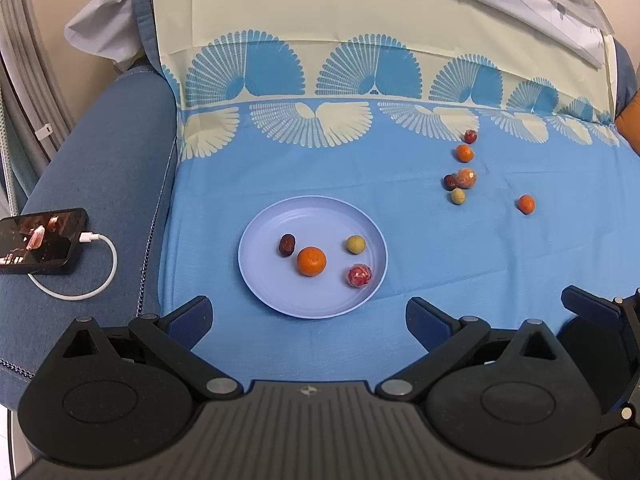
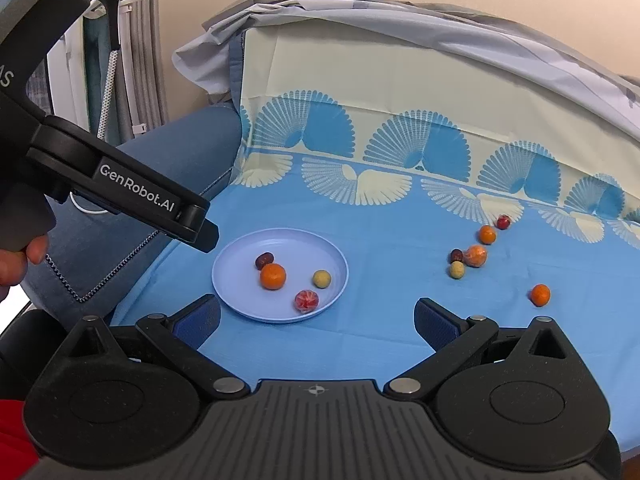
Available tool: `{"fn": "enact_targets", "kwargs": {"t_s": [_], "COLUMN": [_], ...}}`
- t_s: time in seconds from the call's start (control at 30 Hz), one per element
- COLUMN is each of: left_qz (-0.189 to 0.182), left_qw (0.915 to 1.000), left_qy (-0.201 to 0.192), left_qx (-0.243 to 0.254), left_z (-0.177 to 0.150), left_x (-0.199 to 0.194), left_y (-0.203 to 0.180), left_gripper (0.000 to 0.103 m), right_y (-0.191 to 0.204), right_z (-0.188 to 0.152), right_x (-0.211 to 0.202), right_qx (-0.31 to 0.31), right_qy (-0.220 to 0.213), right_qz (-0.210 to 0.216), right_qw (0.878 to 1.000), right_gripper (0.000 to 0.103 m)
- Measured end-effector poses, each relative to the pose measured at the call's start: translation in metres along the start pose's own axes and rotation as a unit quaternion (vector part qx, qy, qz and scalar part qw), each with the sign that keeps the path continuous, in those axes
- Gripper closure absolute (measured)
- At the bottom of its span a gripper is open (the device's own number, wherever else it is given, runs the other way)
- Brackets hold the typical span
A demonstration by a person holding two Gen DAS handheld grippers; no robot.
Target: Organize fruits
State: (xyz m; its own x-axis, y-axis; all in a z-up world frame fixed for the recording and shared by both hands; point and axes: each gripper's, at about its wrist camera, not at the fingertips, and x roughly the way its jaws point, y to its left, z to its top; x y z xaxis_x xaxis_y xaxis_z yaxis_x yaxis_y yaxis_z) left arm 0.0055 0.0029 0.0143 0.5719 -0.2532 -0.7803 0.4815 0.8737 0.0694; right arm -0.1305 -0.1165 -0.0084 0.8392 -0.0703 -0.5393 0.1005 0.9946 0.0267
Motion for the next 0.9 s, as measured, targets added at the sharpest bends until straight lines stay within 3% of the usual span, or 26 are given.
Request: {"fn": "enact_targets", "kwargs": {"t_s": [0.17,0.9], "left_qz": [0.001,0.006], "left_qw": [0.9999,0.9999], "left_qy": [-0.016,-0.009], "left_qx": [-0.003,0.004], "left_z": [0.0,-0.011], "left_x": [-0.009,-0.015], "left_y": [-0.001,-0.004], "left_gripper": [0.0,0.0], "right_y": [0.001,-0.006], "right_z": [0.0,-0.004], "right_x": [-0.007,-0.009], "right_qx": [0.002,0.02], "right_qy": [-0.009,-0.017], "right_qz": [-0.005,0.001], "right_qw": [1.0,1.0], "right_gripper": [0.001,0.001]}}
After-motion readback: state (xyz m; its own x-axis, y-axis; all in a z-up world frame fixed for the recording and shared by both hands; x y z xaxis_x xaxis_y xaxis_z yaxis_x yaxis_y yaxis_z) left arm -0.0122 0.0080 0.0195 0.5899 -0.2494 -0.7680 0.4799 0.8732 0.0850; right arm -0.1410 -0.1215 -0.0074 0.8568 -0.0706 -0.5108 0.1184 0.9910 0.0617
